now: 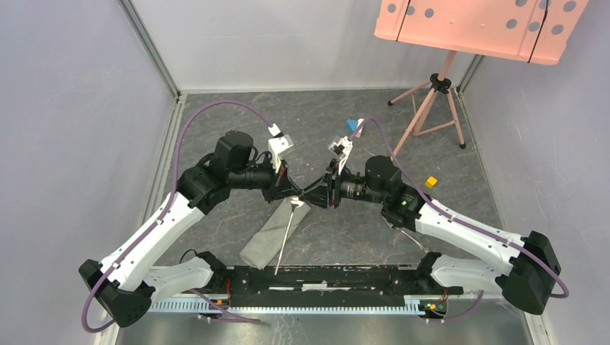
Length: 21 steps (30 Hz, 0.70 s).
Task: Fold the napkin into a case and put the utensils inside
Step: Pass from the left arm to the right
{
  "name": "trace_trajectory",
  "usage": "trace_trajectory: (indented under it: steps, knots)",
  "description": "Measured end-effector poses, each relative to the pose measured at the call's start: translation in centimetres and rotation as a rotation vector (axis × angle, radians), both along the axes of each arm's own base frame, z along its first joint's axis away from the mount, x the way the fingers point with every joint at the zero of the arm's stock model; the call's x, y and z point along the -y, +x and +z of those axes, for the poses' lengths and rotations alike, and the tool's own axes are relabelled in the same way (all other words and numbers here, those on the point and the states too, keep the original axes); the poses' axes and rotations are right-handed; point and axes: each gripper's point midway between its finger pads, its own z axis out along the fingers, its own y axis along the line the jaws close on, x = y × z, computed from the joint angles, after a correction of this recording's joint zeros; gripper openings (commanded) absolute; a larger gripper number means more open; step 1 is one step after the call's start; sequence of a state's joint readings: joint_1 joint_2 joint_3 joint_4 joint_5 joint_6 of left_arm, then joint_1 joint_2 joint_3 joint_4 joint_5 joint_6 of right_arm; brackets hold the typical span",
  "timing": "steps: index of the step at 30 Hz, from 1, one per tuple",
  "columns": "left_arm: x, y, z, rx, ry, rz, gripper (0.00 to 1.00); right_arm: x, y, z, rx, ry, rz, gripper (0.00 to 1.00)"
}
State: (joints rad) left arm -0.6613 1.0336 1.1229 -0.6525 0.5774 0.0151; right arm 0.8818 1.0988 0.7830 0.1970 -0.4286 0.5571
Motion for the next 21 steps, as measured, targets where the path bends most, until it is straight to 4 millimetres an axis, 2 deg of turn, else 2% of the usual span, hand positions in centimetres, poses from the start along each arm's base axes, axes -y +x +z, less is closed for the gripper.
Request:
trace_trajectory:
  steps: [10,19,20,21]
  knots:
    - [0.1,0.2,-0.3,0.001,0.008,-0.004,0.02,-0.8,-0.6,-1.1,-0.032,0.004,0.040,0.31]
    - [0.1,0.1,-0.5,-0.004,0.016,-0.008,0.02,-1.0,-0.9,-2.3,-0.065,0.011,0.058,0.12]
    - [0.0,0.1,-0.5,0.003,0.018,-0.013,0.02,-1.0,-0.8,-2.3,-0.072,0.011,0.054,0.13]
    - [0.1,0.1,-0.5,0.007,0.018,-0.016,0.02,-1.0,-0.8,-2.3,-0.077,0.012,0.048,0.22]
